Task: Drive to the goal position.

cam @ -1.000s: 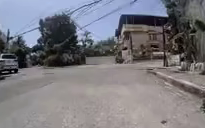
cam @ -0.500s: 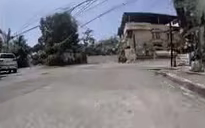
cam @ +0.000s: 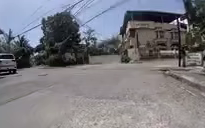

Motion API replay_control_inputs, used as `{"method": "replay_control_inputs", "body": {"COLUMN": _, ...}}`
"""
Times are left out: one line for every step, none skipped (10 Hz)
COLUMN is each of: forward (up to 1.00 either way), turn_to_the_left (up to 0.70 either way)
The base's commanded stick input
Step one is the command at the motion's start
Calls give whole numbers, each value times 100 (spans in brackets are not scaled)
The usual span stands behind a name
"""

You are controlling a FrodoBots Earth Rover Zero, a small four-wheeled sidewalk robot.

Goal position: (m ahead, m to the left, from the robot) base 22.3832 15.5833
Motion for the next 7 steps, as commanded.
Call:
{"method": "replay_control_inputs", "body": {"forward": 100, "turn_to_the_left": 46}}
{"method": "replay_control_inputs", "body": {"forward": 100, "turn_to_the_left": 46}}
{"method": "replay_control_inputs", "body": {"forward": 100, "turn_to_the_left": 46}}
{"method": "replay_control_inputs", "body": {"forward": 100, "turn_to_the_left": 46}}
{"method": "replay_control_inputs", "body": {"forward": 100, "turn_to_the_left": 46}}
{"method": "replay_control_inputs", "body": {"forward": 100, "turn_to_the_left": 46}}
{"method": "replay_control_inputs", "body": {"forward": 100, "turn_to_the_left": 6}}
